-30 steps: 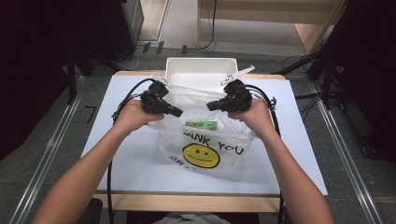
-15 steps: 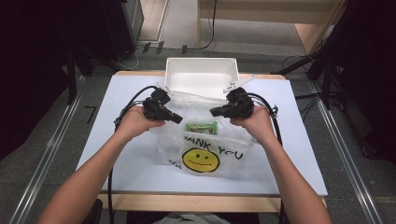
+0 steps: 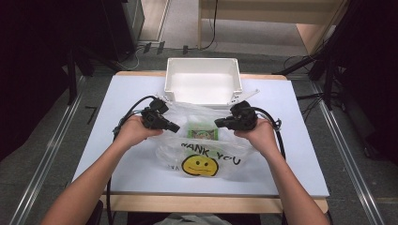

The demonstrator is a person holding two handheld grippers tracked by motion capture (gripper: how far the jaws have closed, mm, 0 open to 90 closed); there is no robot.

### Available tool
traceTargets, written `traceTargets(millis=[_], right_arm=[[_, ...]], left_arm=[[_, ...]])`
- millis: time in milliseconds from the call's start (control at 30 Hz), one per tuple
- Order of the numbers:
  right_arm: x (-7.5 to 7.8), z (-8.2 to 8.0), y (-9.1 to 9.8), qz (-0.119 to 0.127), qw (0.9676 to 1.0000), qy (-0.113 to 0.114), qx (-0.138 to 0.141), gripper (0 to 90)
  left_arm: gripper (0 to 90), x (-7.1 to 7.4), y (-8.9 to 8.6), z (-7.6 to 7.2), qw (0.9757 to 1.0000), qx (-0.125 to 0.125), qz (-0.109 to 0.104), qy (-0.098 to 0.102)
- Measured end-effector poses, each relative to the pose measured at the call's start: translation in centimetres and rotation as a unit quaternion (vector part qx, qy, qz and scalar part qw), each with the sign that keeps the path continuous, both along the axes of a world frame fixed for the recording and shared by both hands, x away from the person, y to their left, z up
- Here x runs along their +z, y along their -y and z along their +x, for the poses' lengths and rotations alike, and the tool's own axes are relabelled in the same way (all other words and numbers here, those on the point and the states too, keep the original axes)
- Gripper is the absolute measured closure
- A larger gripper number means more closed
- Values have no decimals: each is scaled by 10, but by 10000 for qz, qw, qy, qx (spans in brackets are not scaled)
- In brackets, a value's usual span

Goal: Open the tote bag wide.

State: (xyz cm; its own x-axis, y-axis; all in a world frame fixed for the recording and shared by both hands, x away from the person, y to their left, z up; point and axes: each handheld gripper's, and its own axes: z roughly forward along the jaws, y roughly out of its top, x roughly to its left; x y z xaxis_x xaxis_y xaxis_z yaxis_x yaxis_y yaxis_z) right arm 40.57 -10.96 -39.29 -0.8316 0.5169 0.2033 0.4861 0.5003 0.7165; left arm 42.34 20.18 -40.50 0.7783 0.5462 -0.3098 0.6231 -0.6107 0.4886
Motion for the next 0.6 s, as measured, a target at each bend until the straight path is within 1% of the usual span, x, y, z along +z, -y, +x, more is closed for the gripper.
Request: traceTargets(millis=[33,67,100,200,233,267,300,367,467,500,533,600], right_arm=[[-2,0,1,17,10000,2,-21,900],[-3,-1,1,9,10000,-17,-43,900],[-7,-2,2,-5,10000,-13,-35,900],[-11,-3,2,-44,10000,-43,-51,900],[-13,-3,2,-78,10000,-13,-41,900],[-15,-4,2,-85,9999,-34,-52,900],[-19,-5,3,-97,9999,-41,-73,898],[-21,-5,3,-93,9999,-62,-86,898],[-30,-6,5,-151,9997,-68,-153,900],[-30,-6,5,-151,9997,-68,-153,900],[-35,-6,6,-171,9995,-140,-213,900],[-38,-6,7,-212,9994,-151,-247,900]], left_arm=[[893,-1,-1,0,10000,-1,20,-20],[893,-2,-1,-1,10000,11,33,3],[893,-5,-3,-2,10000,53,1,-41],[892,-8,-4,-3,10000,42,34,-36],[892,-9,-5,-3,10000,49,33,-42],[892,-11,-5,-4,10000,68,40,-40],[891,-14,-6,-4,9999,94,71,-50],[891,-16,-6,-4,9999,112,83,-32],[890,-21,-9,-5,9998,202,23,-74],[891,-21,-9,-5,9998,202,23,-74],[891,-24,-10,-4,9997,238,-10,-85],[891,-25,-11,-4,9996,249,-6,-100]])
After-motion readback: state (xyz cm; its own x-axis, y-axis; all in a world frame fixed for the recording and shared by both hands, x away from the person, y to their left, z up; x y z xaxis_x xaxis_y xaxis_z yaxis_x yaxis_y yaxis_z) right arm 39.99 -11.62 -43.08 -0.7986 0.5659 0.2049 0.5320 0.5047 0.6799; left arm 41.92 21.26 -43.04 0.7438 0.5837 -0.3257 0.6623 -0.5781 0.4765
